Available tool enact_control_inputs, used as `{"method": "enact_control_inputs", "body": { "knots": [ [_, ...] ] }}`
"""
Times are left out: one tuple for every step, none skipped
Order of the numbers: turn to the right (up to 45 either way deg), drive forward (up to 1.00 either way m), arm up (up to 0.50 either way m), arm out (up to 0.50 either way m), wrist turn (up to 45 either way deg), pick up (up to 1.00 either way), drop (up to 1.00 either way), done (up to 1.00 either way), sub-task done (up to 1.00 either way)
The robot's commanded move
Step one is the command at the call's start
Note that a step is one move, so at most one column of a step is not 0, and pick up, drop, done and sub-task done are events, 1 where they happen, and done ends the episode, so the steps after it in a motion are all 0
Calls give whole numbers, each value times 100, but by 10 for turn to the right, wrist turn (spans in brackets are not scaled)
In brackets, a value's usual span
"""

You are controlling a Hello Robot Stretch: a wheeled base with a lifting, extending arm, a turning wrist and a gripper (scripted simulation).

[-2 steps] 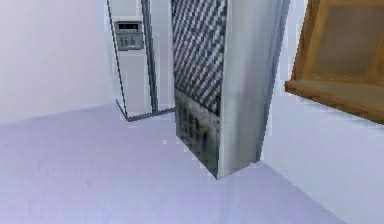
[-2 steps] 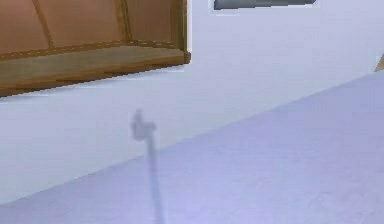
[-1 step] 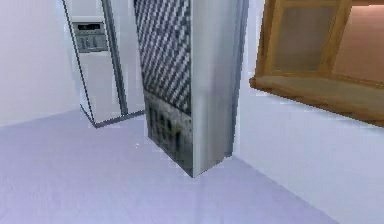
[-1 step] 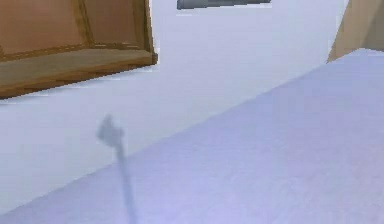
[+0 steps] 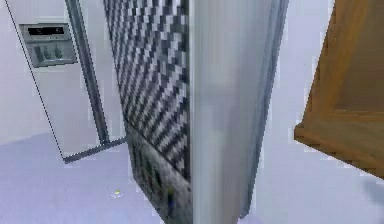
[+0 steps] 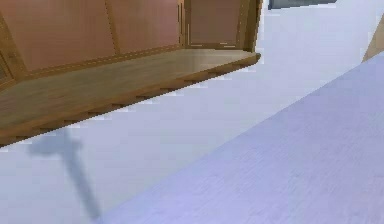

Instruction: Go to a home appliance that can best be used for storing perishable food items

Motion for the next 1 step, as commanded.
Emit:
{"method": "enact_control_inputs", "body": {
  "knots": [
    [0,0,0,0,0,0,0,100,0]
  ]
}}
